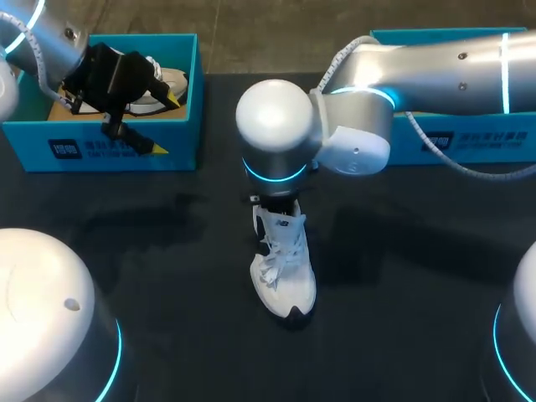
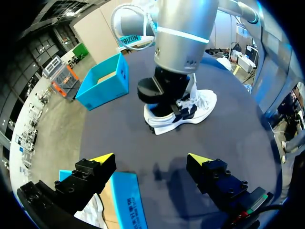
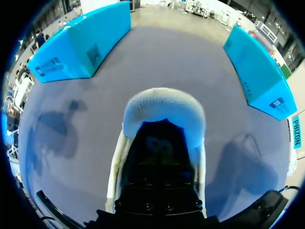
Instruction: Take the shoe out of the shoebox, open the shoe tongue, remove and reinsert the insole, then place the shoe into the shoebox
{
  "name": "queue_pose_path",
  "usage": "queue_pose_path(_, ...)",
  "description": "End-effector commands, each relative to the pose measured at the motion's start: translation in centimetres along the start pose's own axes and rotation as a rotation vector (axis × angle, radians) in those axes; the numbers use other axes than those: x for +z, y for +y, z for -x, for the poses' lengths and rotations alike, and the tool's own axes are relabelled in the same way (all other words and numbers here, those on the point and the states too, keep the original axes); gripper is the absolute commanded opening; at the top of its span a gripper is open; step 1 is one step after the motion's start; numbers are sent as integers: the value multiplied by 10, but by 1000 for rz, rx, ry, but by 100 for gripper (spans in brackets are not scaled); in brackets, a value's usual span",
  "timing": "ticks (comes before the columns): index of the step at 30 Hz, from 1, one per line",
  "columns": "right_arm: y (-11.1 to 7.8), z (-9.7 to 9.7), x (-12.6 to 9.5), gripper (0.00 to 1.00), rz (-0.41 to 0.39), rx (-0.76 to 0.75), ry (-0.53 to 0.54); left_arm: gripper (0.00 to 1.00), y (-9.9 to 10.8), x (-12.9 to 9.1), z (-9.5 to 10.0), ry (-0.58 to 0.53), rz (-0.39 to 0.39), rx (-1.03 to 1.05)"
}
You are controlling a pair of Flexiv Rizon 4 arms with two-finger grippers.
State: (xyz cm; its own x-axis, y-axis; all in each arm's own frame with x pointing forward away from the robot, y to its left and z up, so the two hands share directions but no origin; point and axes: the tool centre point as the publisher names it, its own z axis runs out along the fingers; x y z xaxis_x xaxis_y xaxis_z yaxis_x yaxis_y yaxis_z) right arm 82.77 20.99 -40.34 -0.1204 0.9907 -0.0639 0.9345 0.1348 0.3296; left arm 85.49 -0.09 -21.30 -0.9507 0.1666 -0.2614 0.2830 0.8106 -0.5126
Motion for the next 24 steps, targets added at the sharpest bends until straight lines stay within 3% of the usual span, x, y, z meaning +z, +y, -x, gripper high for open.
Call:
queue_pose_path(1,-2,-3,23,0,-39,-1,16,100,-1,-1,-1,1,3,0)
queue_pose_path(6,-6,-2,9,0,-14,5,1,100,-1,-1,-1,1,3,0)
queue_pose_path(14,3,3,-24,0,110,6,-14,100,-1,-1,-1,1,3,0)
queue_pose_path(24,31,-1,-14,0,228,-34,-5,100,-1,-1,-1,1,3,0)
